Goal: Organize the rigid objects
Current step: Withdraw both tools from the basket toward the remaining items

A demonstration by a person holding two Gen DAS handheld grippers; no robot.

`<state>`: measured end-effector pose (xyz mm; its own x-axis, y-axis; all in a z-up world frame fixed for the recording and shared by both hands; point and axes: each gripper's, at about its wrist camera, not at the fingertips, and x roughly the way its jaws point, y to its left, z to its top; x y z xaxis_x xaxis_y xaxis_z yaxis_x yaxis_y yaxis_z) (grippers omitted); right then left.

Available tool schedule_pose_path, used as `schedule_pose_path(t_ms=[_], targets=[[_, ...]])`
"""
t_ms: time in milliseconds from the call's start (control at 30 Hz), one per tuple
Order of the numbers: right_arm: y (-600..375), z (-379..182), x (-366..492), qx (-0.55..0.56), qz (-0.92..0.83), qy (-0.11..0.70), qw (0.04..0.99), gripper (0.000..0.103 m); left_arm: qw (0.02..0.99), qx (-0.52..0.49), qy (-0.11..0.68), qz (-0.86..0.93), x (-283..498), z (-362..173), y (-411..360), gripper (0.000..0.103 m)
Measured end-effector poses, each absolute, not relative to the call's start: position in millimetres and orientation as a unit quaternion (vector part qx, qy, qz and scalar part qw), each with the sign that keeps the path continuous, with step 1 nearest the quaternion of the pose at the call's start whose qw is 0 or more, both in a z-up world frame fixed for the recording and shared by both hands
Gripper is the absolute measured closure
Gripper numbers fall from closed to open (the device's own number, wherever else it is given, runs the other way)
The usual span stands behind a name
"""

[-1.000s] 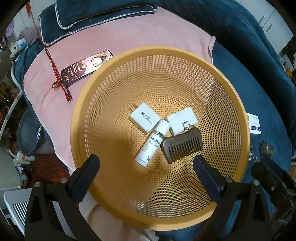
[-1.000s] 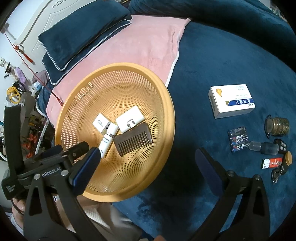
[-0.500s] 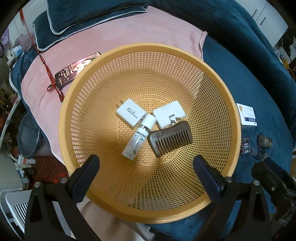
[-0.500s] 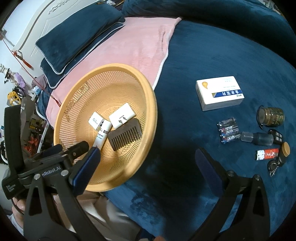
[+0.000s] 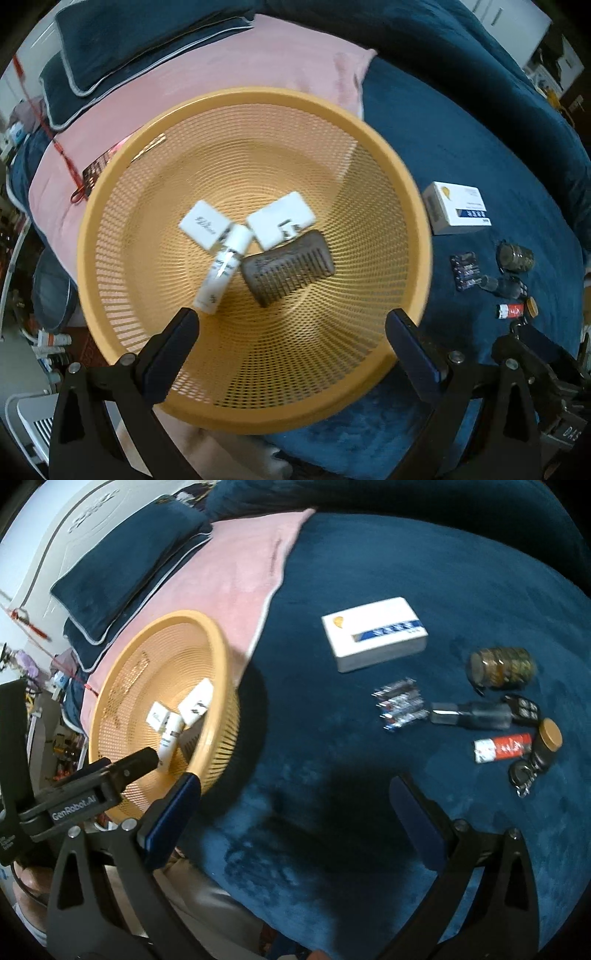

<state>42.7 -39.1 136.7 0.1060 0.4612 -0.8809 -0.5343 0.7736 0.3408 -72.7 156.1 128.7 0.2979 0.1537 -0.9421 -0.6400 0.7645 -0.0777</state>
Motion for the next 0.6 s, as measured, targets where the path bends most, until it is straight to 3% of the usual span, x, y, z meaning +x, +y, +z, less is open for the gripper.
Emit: schedule_pose_path(t_ms=[600], targets=[[-126,122,79,0.015,0.267,0.594,0.759,0.000,0.797,-0.153,0.551,0.193,-12,135,82,0.002]])
